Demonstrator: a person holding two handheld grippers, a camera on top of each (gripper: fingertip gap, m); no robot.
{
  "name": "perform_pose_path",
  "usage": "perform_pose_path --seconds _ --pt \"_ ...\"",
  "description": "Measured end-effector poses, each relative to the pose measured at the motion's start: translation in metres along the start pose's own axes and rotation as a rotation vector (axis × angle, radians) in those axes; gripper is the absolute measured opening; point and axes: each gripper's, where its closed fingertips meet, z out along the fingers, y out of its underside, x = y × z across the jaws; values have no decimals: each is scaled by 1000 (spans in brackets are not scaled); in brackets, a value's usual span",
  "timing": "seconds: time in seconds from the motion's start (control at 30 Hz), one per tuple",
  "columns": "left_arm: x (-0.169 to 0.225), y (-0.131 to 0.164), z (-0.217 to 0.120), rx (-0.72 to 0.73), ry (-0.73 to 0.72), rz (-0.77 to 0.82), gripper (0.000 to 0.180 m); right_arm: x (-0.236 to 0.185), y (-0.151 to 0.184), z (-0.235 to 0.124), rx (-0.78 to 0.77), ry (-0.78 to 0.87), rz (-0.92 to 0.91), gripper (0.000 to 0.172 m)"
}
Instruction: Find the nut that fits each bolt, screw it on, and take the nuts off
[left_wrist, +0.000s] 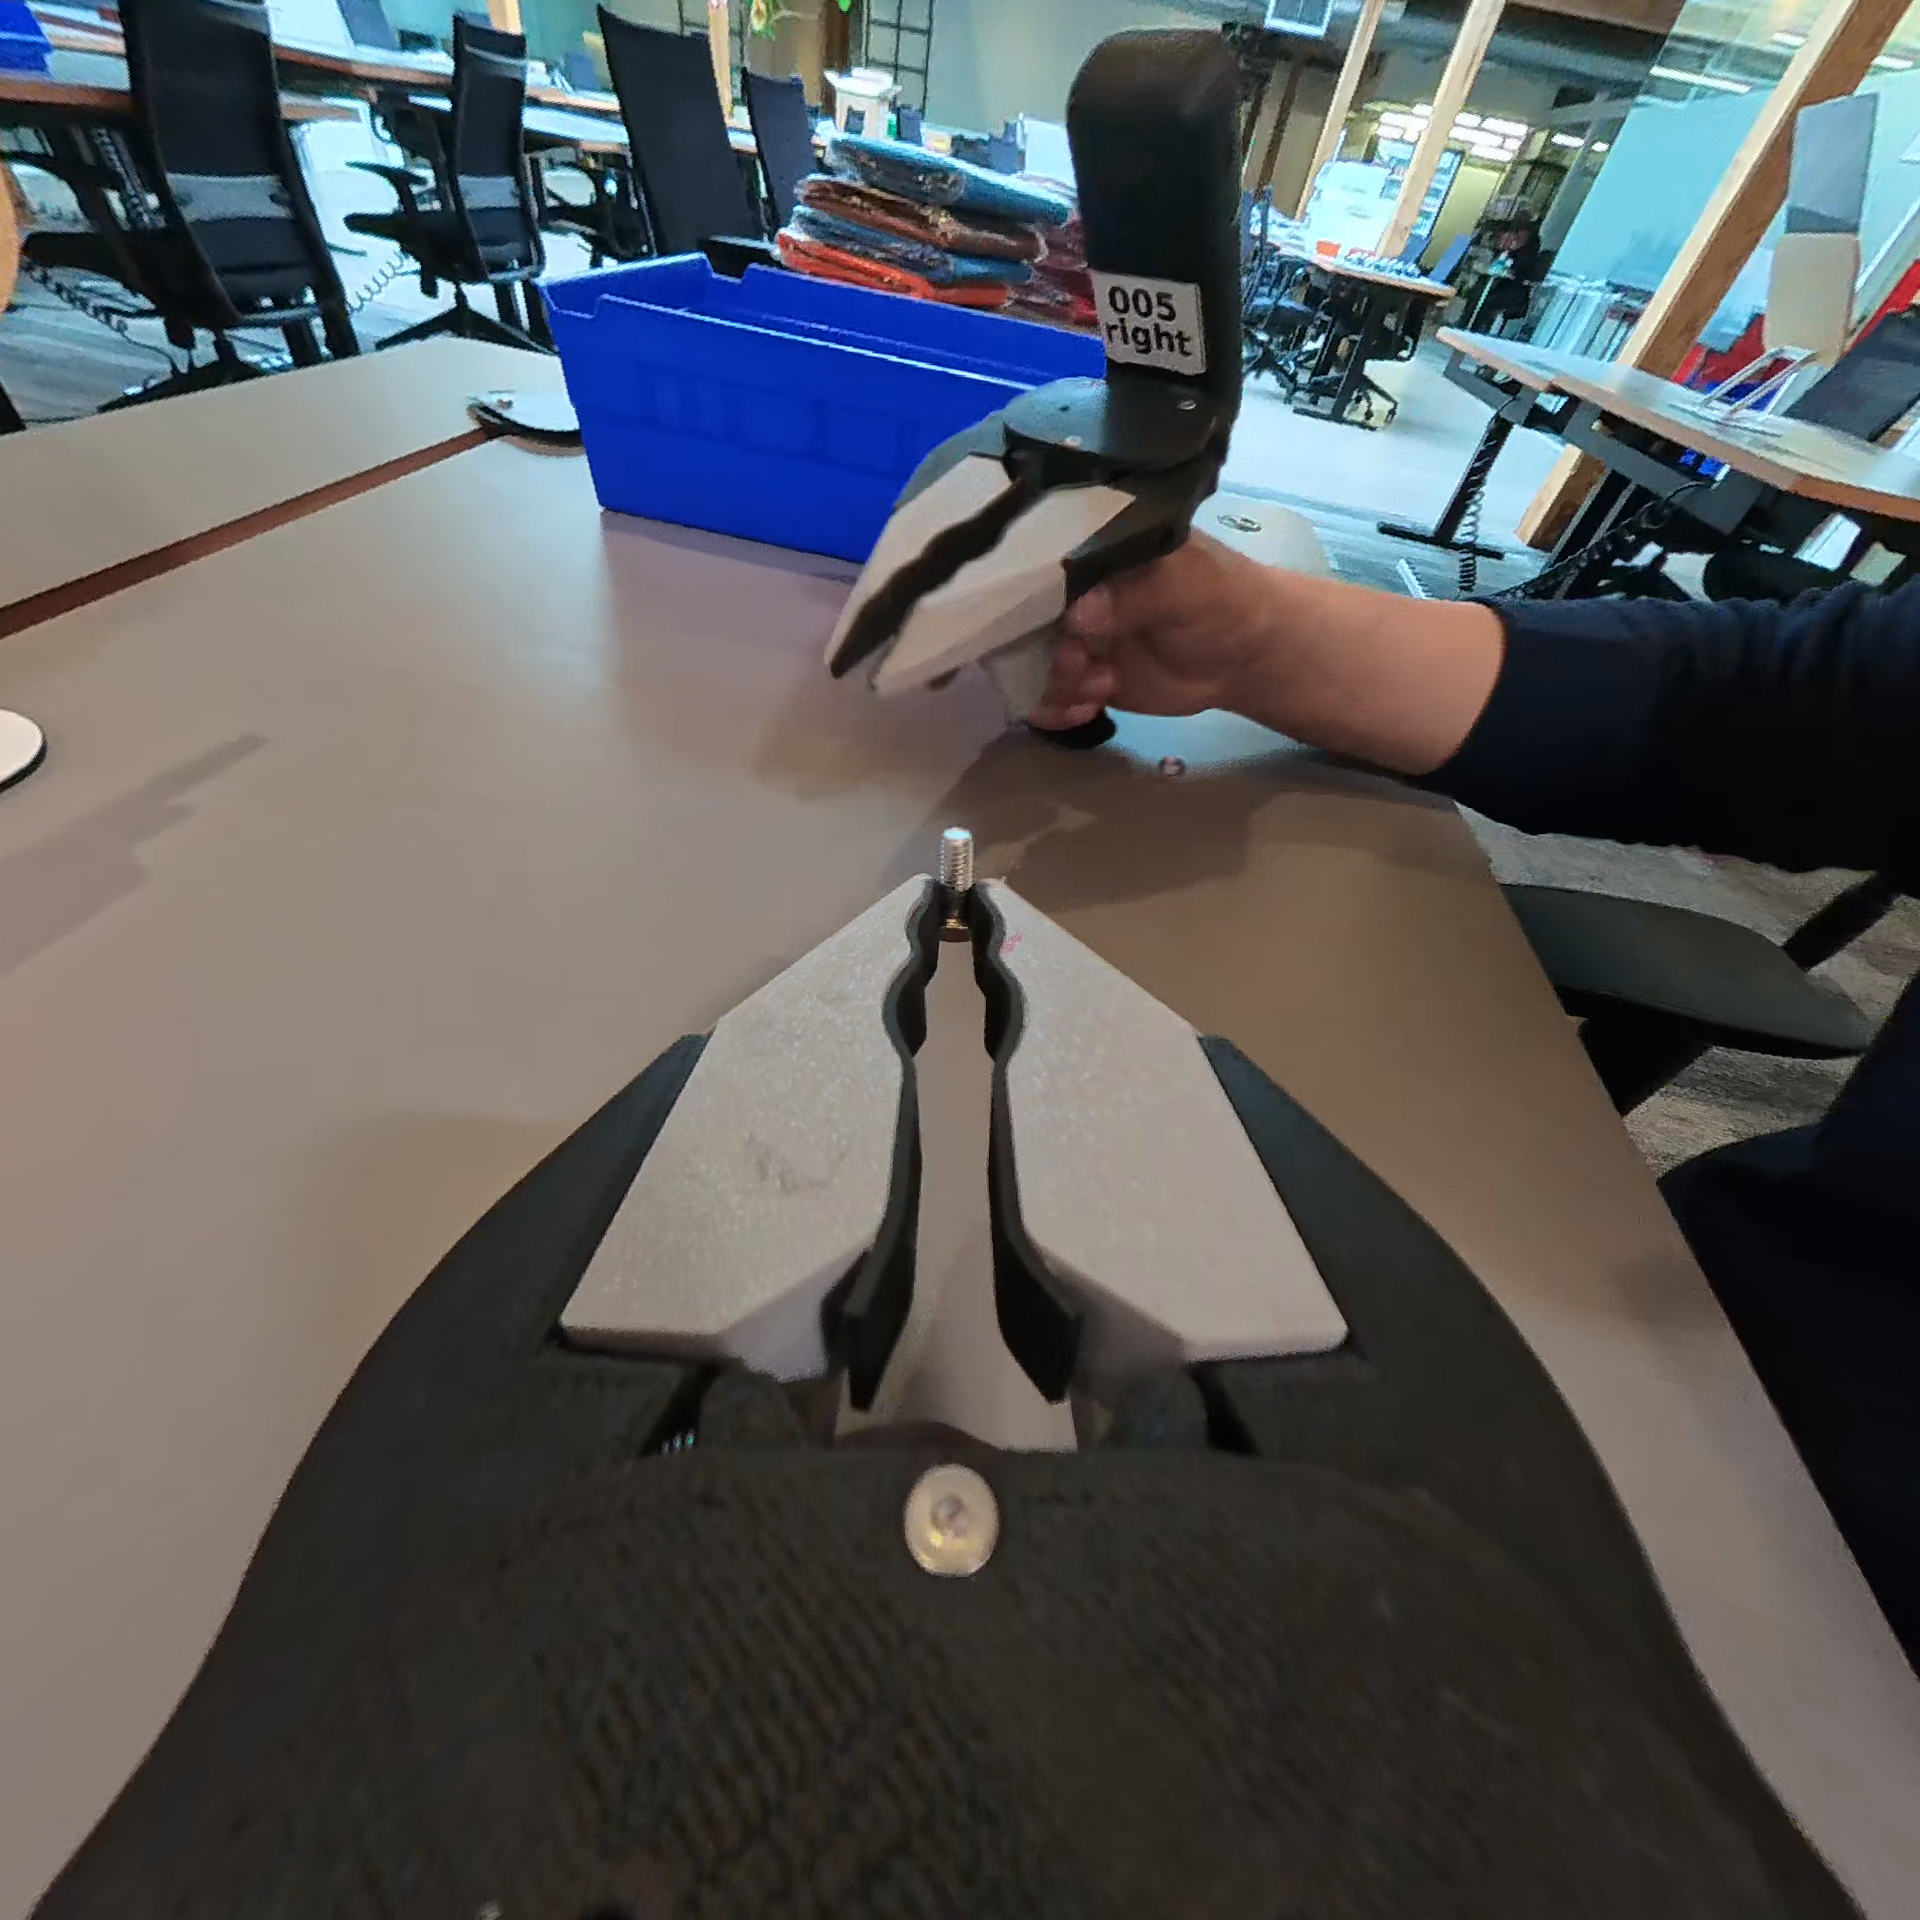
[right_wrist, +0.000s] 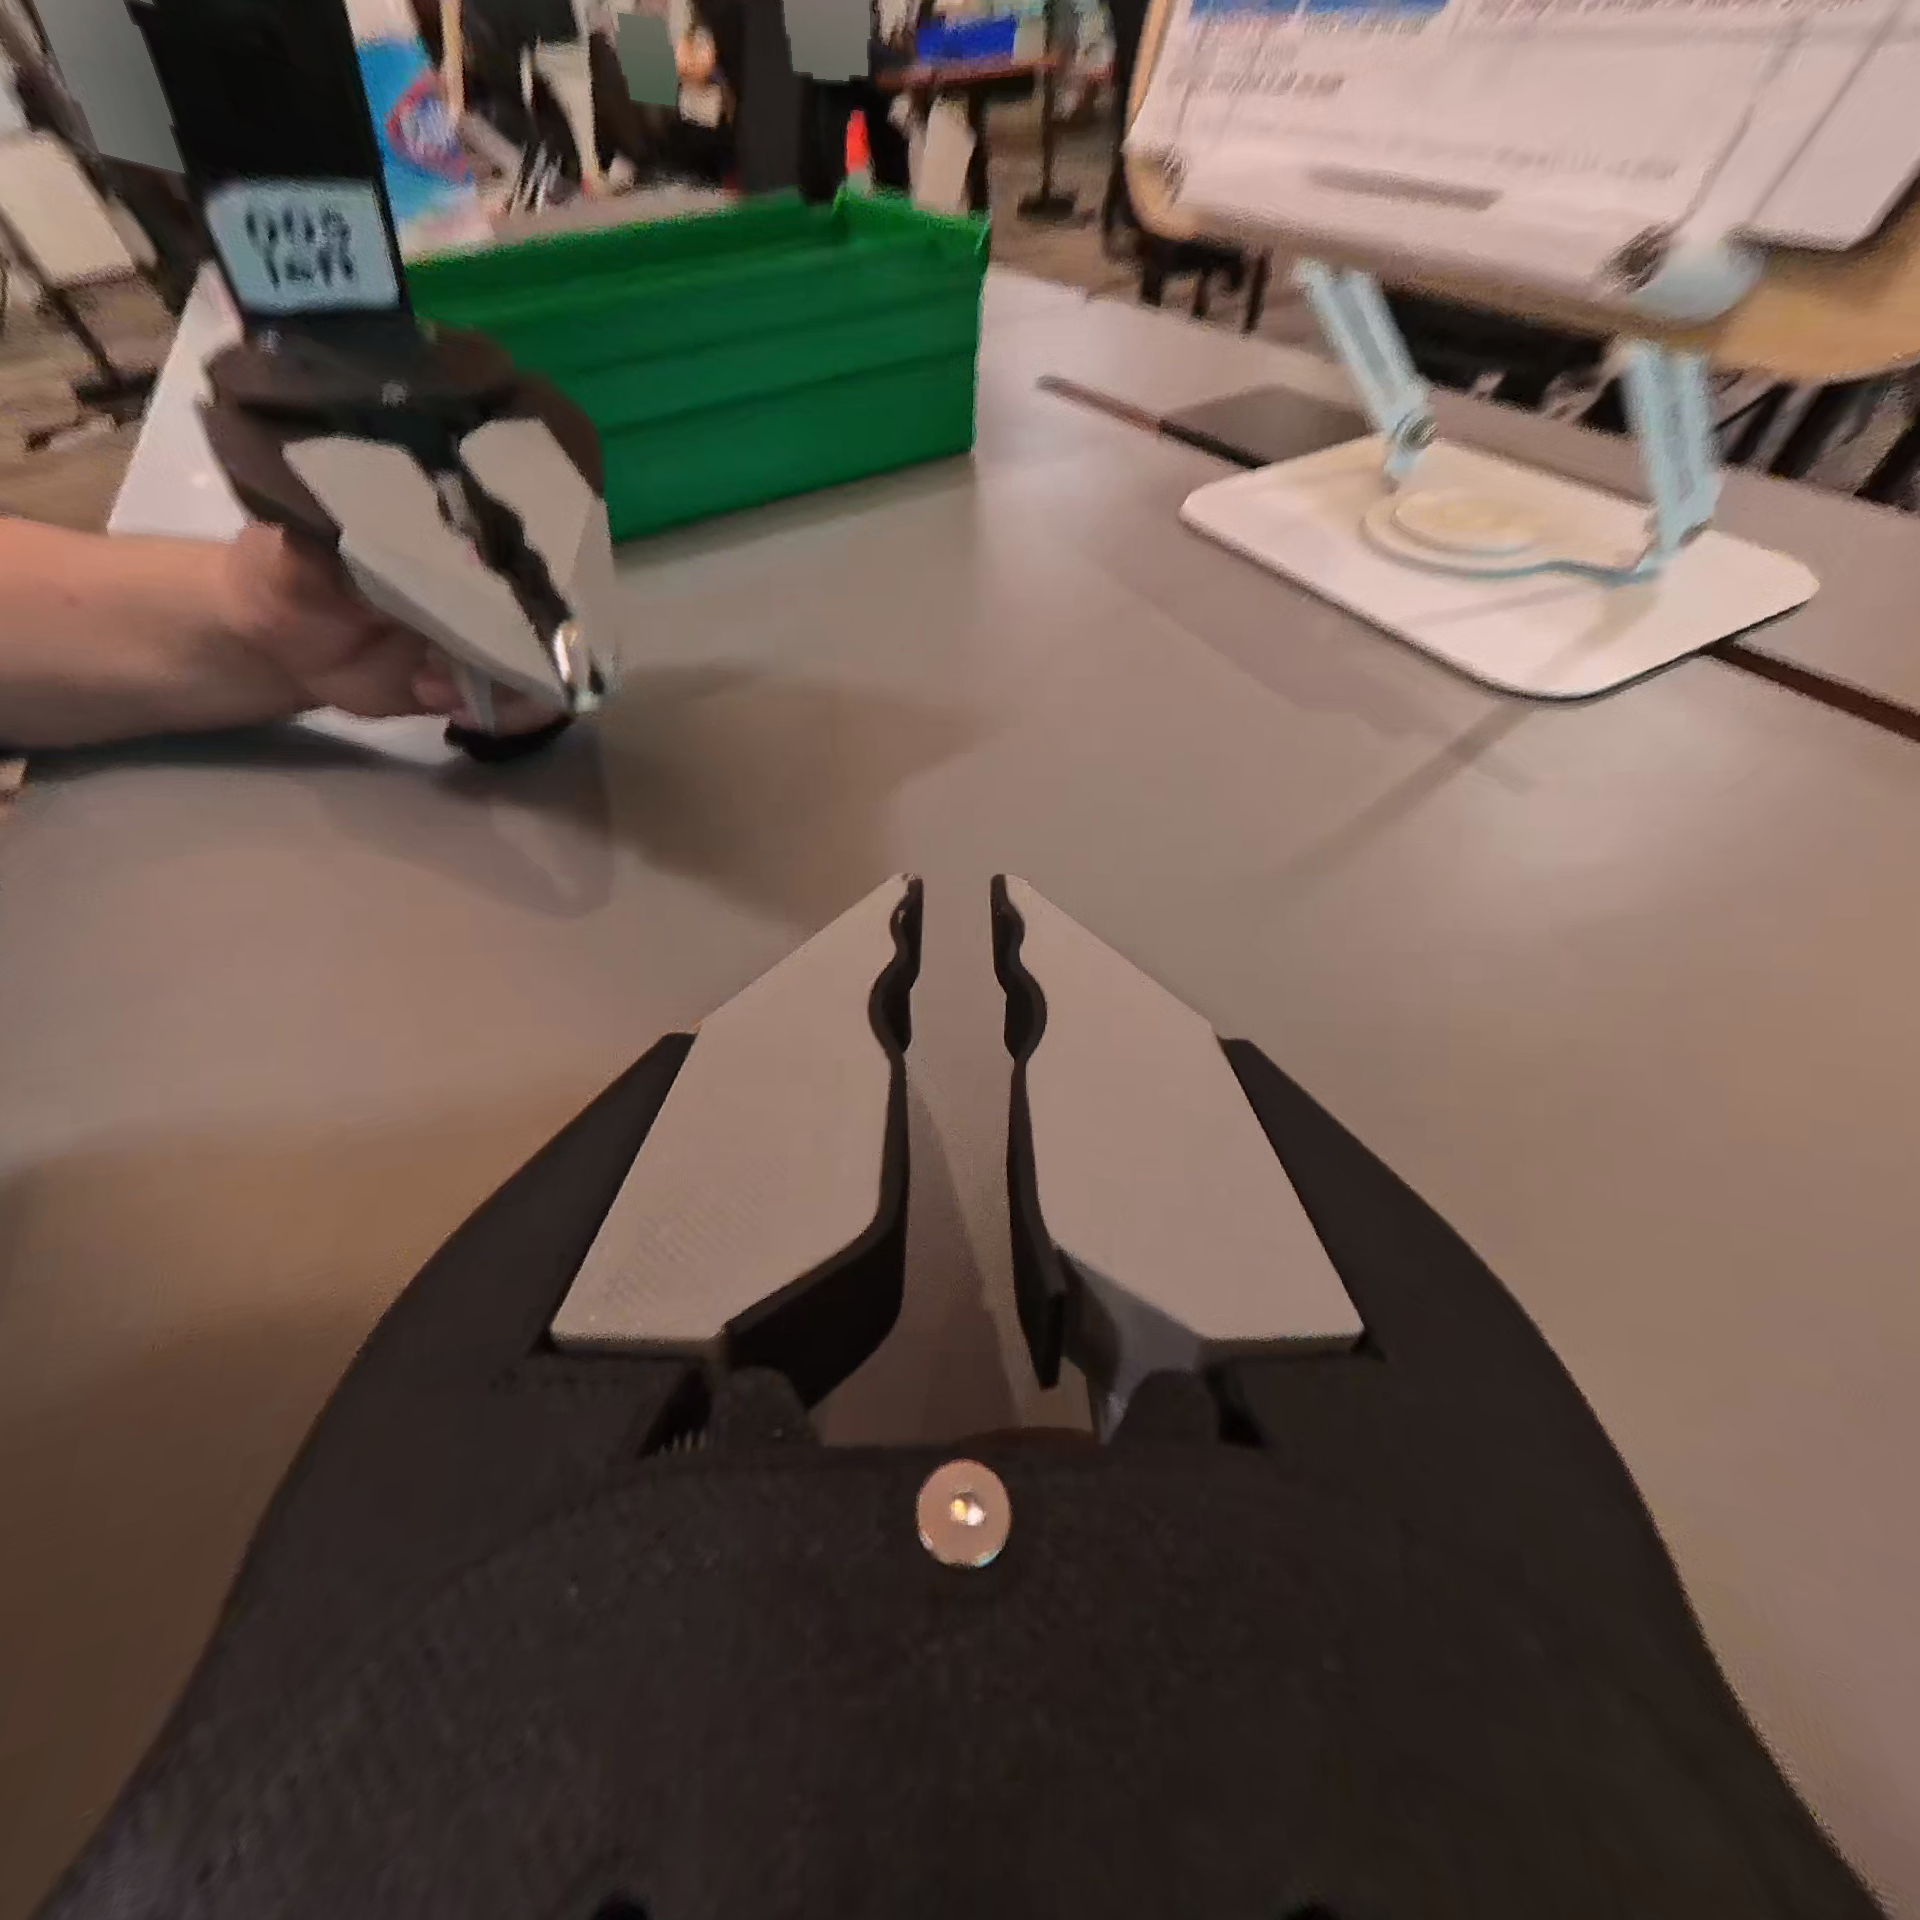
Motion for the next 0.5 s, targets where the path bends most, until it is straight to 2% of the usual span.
perform_pose_path --seconds 0.07,0.23,0.4,0.5 --pt "3 -1 0 8 14 9 3 -2 -9 -4 57 -21 21 10" --pt "17 -8 -2 64 94 31 3 -21 -13 -30 -47 -25 -23 14" --pt "28 -9 0 70 146 58 3 -51 40 -90 -404 10 -115 10" --pt "35 -9 2 71 161 85 3 -53 63 -110 -486 76 -68 13"
